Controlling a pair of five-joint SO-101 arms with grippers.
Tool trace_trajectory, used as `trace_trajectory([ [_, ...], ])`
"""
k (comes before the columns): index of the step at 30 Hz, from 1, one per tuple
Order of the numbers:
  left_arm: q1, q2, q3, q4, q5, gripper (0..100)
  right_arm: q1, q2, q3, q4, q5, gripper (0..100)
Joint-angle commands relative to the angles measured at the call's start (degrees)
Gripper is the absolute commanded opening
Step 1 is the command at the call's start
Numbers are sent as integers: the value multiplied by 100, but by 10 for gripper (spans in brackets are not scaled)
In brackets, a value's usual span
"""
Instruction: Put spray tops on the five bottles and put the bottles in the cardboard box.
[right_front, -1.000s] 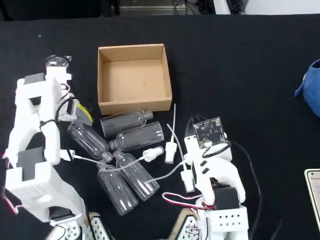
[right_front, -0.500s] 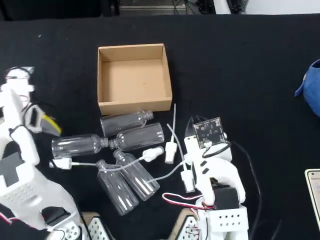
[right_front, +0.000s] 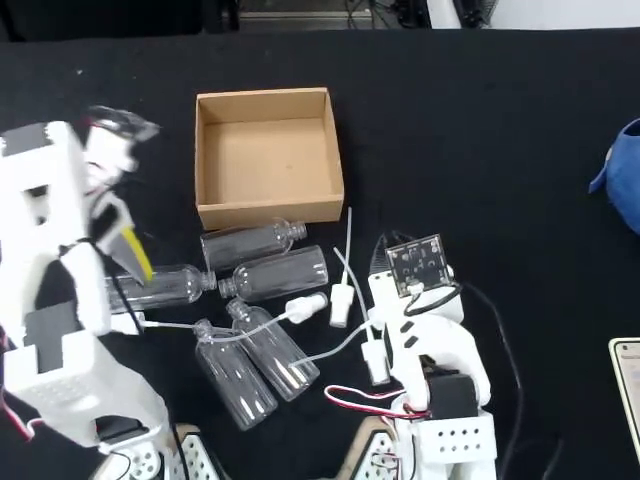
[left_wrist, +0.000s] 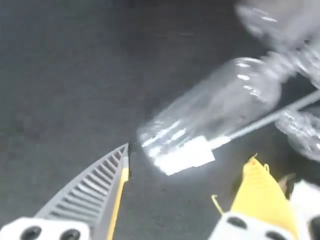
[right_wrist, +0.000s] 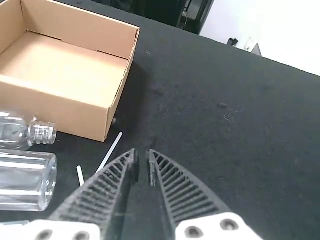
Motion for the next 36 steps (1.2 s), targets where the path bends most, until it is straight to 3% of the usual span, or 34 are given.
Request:
trace_trajectory([
  [1, 488, -413, 505, -316, -237, 223, 70, -400, -31, -26, 9, 15],
  [11, 936, -2013, 2976, -2488, -334, 228, 70, -409, -31, -26, 9, 15],
  [18, 822, -1908, 3389, -2620, -905, 228, 70, -409, -31, -26, 9, 15],
  [27, 497, -1196, 3248, -3218, -905, 227, 70, -400, -31, -26, 9, 15],
  [36, 549, -1134, 3319, -3209, -853, 223, 70, -400, -31, -26, 9, 15],
])
